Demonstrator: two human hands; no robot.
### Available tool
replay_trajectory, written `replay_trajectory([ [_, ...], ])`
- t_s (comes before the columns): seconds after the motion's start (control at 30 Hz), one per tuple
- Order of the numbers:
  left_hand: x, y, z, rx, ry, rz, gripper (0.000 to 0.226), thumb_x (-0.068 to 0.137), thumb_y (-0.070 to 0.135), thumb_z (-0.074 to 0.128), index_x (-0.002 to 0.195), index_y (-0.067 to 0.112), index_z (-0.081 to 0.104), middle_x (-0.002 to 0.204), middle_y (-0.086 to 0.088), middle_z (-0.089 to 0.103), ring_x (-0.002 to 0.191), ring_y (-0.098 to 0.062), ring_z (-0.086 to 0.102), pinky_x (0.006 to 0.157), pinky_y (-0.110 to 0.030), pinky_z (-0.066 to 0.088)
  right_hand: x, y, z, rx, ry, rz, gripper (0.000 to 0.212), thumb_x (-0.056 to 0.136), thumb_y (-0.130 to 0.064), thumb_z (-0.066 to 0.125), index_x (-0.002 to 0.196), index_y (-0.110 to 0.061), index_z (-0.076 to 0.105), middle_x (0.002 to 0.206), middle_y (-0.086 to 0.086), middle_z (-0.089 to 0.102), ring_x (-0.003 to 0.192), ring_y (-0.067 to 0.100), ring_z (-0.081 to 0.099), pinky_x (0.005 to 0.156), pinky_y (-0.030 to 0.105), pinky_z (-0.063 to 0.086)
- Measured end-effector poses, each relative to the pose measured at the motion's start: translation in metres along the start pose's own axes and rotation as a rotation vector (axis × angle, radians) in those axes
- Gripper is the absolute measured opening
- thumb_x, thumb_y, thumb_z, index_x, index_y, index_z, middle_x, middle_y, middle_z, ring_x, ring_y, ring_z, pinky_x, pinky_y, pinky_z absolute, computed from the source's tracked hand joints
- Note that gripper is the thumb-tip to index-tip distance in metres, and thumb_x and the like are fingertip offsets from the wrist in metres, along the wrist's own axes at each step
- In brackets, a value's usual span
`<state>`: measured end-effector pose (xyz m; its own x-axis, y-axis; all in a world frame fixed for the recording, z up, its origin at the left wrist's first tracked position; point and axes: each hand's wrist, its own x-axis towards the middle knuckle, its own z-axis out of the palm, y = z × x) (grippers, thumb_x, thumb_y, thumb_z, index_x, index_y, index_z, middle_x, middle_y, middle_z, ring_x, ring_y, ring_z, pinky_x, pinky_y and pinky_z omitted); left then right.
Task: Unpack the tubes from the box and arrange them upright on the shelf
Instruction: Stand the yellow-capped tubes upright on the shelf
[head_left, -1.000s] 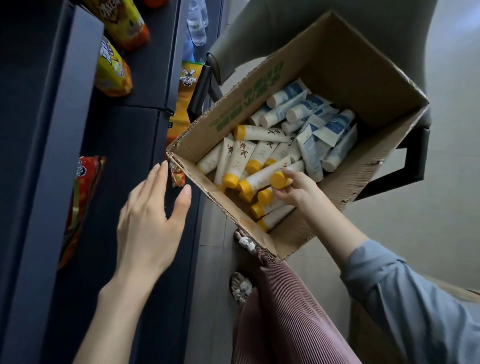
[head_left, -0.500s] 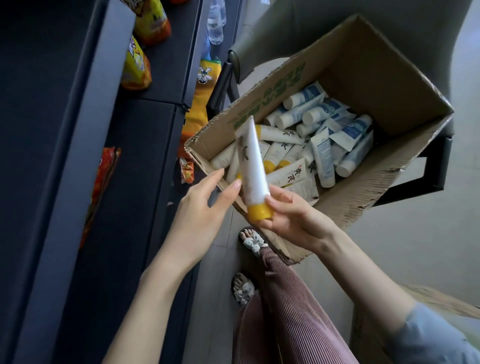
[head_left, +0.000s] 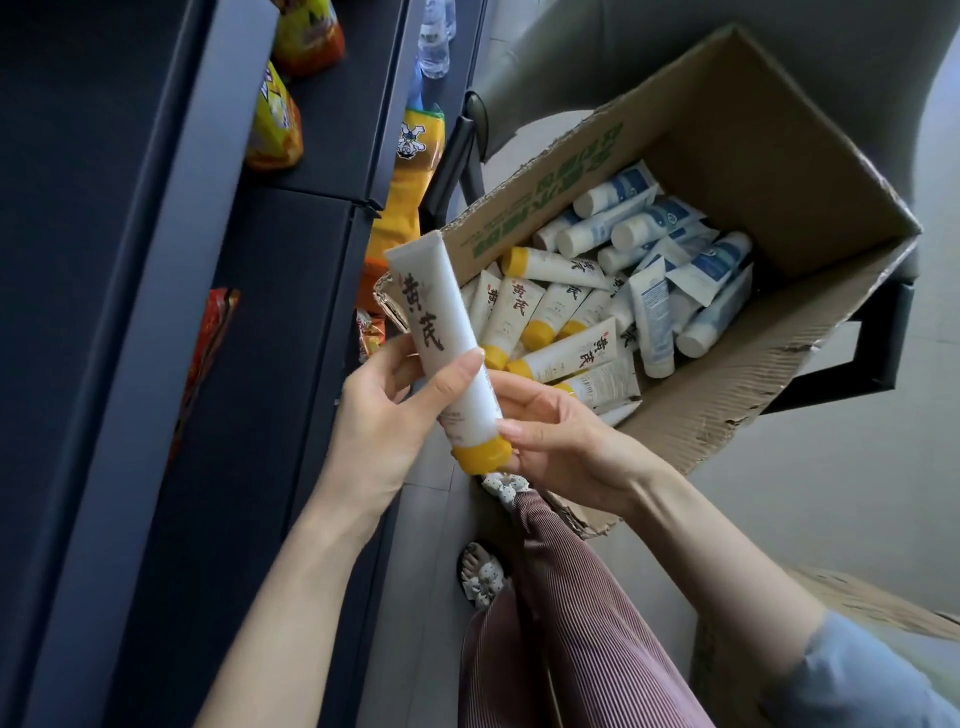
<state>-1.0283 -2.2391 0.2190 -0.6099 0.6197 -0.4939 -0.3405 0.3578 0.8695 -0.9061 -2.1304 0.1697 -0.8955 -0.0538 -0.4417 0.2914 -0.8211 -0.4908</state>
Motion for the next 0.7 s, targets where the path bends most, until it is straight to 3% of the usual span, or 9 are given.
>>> replay_trajectory([
  [0.13, 0.004, 0.000, -0.004, -0.073, 0.133, 0.032, 0.037, 0.065, 0.036, 0.070, 0.096, 0.017, 0.063, 0.078, 0.017, 0.071, 0.077, 0.004, 0.065, 0.064, -0.008, 0.047, 0.006, -0.007, -0.017, 0.111, 0.183, -0.035, 0.052, 0.084, -0.014, 0.060, 0.134, -0.016, 0.050, 0.137, 0.004, 0.054, 0.126, 0.021, 0.052, 0.097, 0.036, 0.050],
  [0.3, 0.005, -0.004, -0.016, -0.103, 0.187, -0.035, 0.045, 0.062, 0.044, 0.071, 0.097, 0.017, 0.062, 0.082, 0.007, 0.072, 0.078, -0.011, 0.069, 0.066, -0.025, 0.058, 0.018, -0.005, -0.053, -0.009, 0.861, -0.111, 0.043, 0.087, -0.008, 0.062, 0.129, -0.014, 0.052, 0.135, 0.007, 0.054, 0.120, 0.017, 0.052, 0.094, 0.034, 0.047],
  [0.4, 0.004, -0.008, -0.019, -0.095, 0.167, -0.057, 0.047, 0.064, 0.040, 0.072, 0.103, 0.017, 0.060, 0.090, 0.004, 0.073, 0.081, -0.017, 0.071, 0.070, -0.031, 0.060, 0.027, -0.002, -0.073, -0.113, 1.191, -0.195, 0.053, 0.088, -0.008, 0.063, 0.137, -0.010, 0.042, 0.138, 0.010, 0.048, 0.121, 0.018, 0.048, 0.100, 0.035, 0.043],
  [0.5, 0.005, -0.011, -0.018, -0.086, 0.163, -0.061, 0.048, 0.064, 0.036, 0.073, 0.107, 0.018, 0.059, 0.097, 0.004, 0.073, 0.090, -0.017, 0.070, 0.077, -0.030, 0.059, 0.038, 0.001, -0.090, -0.248, 1.358, -0.178, 0.067, 0.087, -0.018, 0.066, 0.143, -0.010, 0.029, 0.144, 0.011, 0.037, 0.130, 0.022, 0.040, 0.103, 0.030, 0.034],
  [0.6, 0.005, -0.012, -0.015, -0.071, 0.147, -0.048, 0.049, 0.060, 0.038, 0.074, 0.104, 0.022, 0.058, 0.095, 0.010, 0.073, 0.091, -0.010, 0.069, 0.070, -0.018, 0.054, 0.048, 0.006, -0.107, -0.392, 1.456, 0.022, 0.088, 0.083, -0.034, 0.070, 0.148, -0.008, 0.016, 0.153, 0.016, 0.018, 0.142, 0.034, 0.018, 0.114, 0.042, 0.016],
  [0.7, 0.006, -0.012, -0.012, -0.059, 0.129, -0.042, 0.054, 0.058, 0.039, 0.075, 0.105, 0.021, 0.057, 0.094, 0.011, 0.073, 0.088, -0.007, 0.069, 0.068, -0.014, 0.052, 0.056, 0.008, -0.118, -0.418, 1.429, 0.137, 0.096, 0.077, -0.044, 0.074, 0.147, -0.008, 0.019, 0.152, 0.020, 0.014, 0.143, 0.038, 0.010, 0.116, 0.050, 0.010],
])
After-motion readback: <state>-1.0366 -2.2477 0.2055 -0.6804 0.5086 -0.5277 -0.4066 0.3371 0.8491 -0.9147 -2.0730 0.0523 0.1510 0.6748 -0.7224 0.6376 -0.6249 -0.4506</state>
